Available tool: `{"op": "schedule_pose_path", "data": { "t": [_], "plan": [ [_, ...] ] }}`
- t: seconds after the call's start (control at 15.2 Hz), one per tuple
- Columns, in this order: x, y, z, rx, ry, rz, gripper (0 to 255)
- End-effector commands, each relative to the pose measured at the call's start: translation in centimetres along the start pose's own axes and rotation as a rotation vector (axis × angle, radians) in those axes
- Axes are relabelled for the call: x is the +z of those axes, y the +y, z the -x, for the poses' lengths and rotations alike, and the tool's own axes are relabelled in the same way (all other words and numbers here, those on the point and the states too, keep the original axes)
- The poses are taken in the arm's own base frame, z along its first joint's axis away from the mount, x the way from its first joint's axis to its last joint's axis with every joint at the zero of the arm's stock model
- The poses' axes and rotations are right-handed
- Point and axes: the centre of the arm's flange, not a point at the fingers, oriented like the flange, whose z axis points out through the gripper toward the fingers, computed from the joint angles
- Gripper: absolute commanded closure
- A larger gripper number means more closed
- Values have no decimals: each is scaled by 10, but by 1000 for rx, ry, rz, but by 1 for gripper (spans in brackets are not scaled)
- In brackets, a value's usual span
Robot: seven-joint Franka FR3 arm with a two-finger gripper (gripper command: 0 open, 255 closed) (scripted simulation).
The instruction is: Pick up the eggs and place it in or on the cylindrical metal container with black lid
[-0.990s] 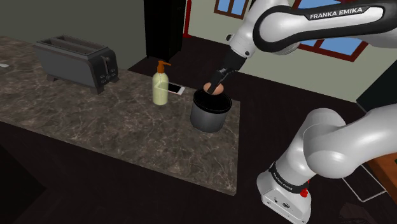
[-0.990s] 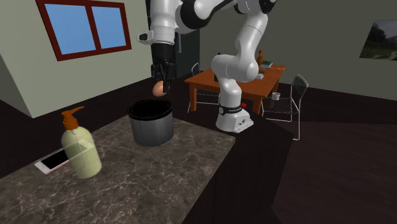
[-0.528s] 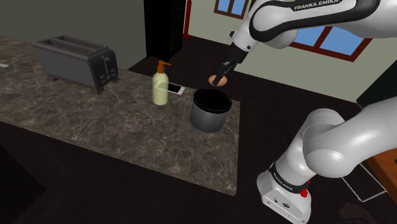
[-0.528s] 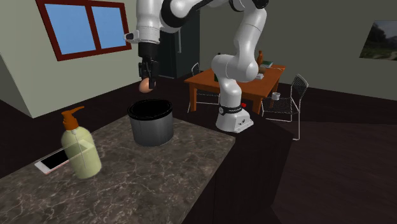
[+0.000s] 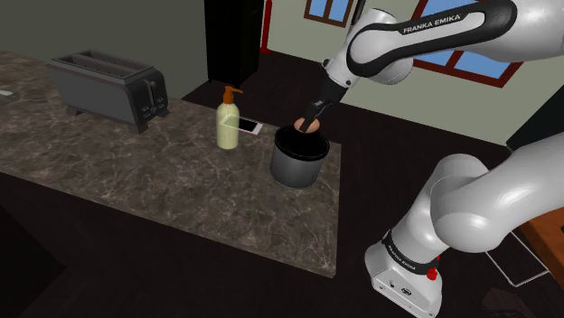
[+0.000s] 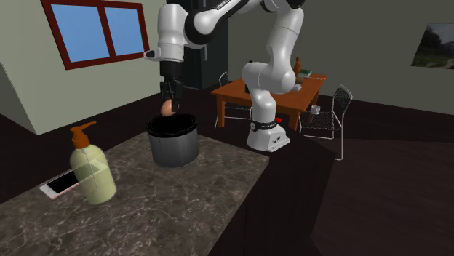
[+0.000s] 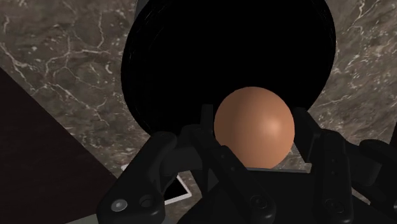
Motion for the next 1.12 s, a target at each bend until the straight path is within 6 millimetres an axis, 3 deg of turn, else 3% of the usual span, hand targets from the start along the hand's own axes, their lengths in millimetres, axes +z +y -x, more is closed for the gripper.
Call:
{"op": "schedule_pose_path", "data": {
  "t": [0.0, 0.2, 0.66, 0.73, 1.06],
  "plan": [
    [10, 3, 2, 0, 1, 0, 255],
    [26, 6, 5, 0, 1, 0, 255],
    [26, 6, 5, 0, 1, 0, 255],
    [26, 6, 5, 0, 1, 0, 0],
    [26, 6, 5, 0, 1, 0, 0]
  ]
}}
